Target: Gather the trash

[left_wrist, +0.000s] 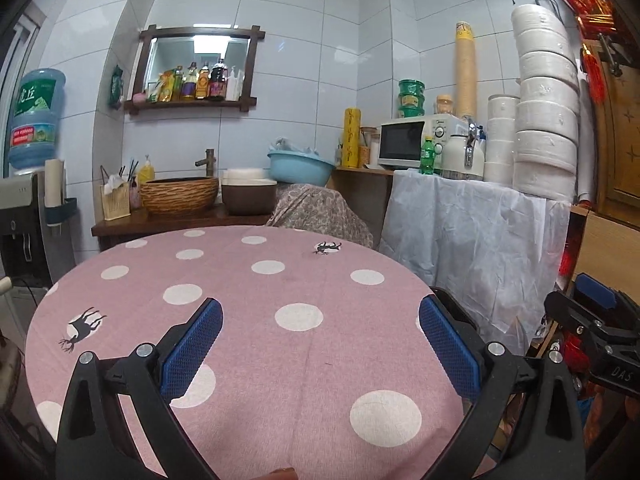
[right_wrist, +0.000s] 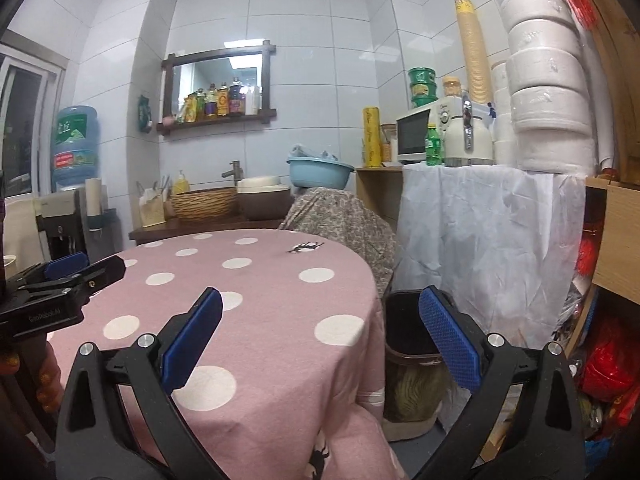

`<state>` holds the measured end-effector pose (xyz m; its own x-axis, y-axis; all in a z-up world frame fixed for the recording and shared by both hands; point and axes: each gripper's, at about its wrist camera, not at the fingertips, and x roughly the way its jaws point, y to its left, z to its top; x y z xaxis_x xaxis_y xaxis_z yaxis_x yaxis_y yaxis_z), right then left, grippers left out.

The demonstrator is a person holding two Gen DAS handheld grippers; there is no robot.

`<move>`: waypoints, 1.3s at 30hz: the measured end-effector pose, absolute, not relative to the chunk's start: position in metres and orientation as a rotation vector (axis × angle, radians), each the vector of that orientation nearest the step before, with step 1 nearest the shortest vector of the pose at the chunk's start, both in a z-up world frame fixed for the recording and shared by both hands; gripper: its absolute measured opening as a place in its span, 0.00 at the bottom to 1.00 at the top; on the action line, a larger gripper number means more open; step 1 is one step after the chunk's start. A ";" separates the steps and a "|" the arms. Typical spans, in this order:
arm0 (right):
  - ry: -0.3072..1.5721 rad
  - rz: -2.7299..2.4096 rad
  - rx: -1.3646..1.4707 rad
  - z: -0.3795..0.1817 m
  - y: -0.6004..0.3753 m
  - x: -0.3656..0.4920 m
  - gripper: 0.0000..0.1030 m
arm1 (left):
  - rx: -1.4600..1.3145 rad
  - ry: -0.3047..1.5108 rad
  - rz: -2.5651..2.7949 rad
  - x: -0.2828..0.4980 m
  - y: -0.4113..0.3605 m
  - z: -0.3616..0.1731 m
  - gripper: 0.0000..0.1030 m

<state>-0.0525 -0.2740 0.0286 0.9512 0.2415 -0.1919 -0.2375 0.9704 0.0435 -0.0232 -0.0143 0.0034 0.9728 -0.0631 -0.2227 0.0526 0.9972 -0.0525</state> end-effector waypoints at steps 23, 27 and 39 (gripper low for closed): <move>0.196 0.308 0.026 0.028 -0.276 -0.055 0.94 | -0.045 0.189 -0.072 -0.034 -0.002 0.006 0.95; 0.196 0.307 0.026 0.028 -0.276 -0.055 0.94 | -0.044 0.185 -0.065 -0.035 -0.002 0.006 0.95; 0.198 0.305 0.026 0.028 -0.275 -0.055 0.94 | -0.039 0.179 -0.061 -0.036 -0.007 0.008 0.95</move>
<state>-0.0549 -0.2752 0.0280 0.9347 0.3006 -0.1898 -0.2956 0.9537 0.0549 -0.0355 -0.0071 0.0079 0.9821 -0.0637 -0.1770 0.0568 0.9974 -0.0437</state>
